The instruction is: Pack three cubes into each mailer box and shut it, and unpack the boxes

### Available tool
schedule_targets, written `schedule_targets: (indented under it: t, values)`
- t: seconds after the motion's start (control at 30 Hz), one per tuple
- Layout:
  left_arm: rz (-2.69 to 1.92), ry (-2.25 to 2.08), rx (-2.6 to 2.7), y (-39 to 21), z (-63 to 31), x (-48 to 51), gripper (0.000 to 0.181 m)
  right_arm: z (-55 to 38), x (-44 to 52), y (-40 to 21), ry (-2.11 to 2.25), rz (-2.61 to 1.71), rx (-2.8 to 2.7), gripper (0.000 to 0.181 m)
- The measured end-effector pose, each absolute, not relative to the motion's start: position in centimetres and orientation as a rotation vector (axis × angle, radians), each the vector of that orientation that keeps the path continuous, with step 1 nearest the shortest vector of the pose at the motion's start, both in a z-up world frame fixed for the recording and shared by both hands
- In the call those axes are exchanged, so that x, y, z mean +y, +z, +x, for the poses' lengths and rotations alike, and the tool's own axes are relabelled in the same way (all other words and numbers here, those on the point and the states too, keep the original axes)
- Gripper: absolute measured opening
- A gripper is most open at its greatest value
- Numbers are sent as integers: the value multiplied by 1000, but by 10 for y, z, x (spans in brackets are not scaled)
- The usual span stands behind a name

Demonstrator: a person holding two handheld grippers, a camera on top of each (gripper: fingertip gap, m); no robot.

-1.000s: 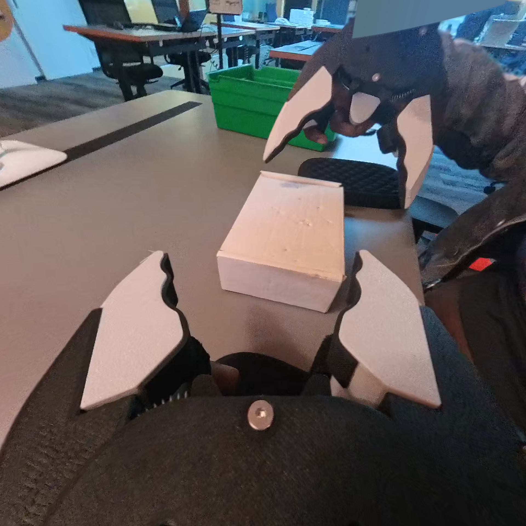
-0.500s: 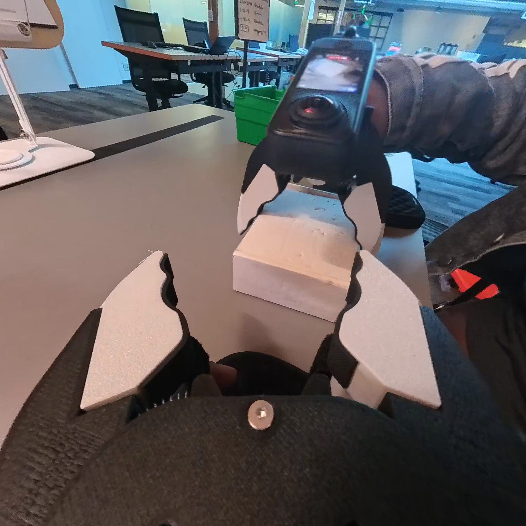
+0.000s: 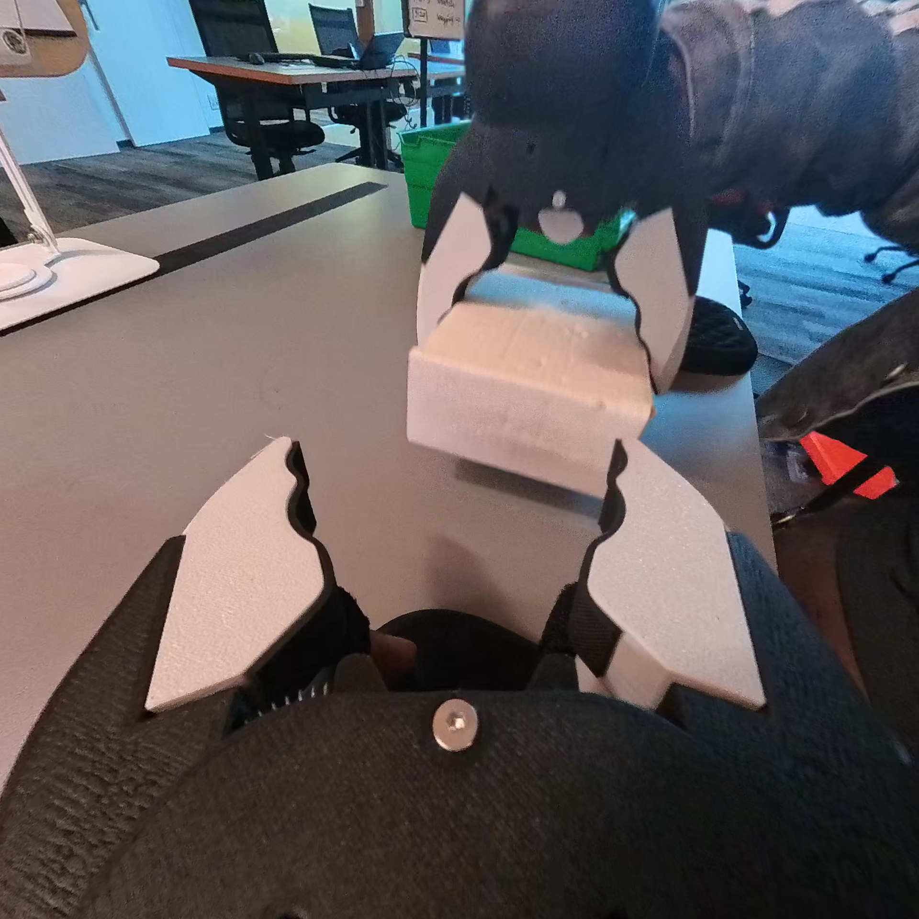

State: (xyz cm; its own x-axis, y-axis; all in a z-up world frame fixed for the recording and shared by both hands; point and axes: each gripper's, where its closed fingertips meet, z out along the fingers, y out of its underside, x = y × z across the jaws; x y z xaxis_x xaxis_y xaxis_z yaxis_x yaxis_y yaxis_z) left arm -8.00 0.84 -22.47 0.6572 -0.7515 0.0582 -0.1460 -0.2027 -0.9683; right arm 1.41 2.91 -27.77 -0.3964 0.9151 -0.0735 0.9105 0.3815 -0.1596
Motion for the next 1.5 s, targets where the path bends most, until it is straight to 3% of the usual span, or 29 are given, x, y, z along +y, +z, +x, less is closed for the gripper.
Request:
schedule_targets:
  t: [0.4, 0.67, 1.0, 1.5]
  values:
    - [-1691, -591, 760, -223, -79, 6, 111, 151, 154, -169, -34, -1892, -2336, 142]
    - [-1701, -542, 766, -226, -79, 8, 110, 279, 234, -153, -184, -2087, -2222, 142]
    - [-1754, -548, 736, -230, -81, 13, 109, 376, 234, -186, -241, -2155, -2225, 142]
    - [-1753, -535, 708, -229, -84, 15, 107, 387, 215, -269, -172, -2117, -2358, 142]
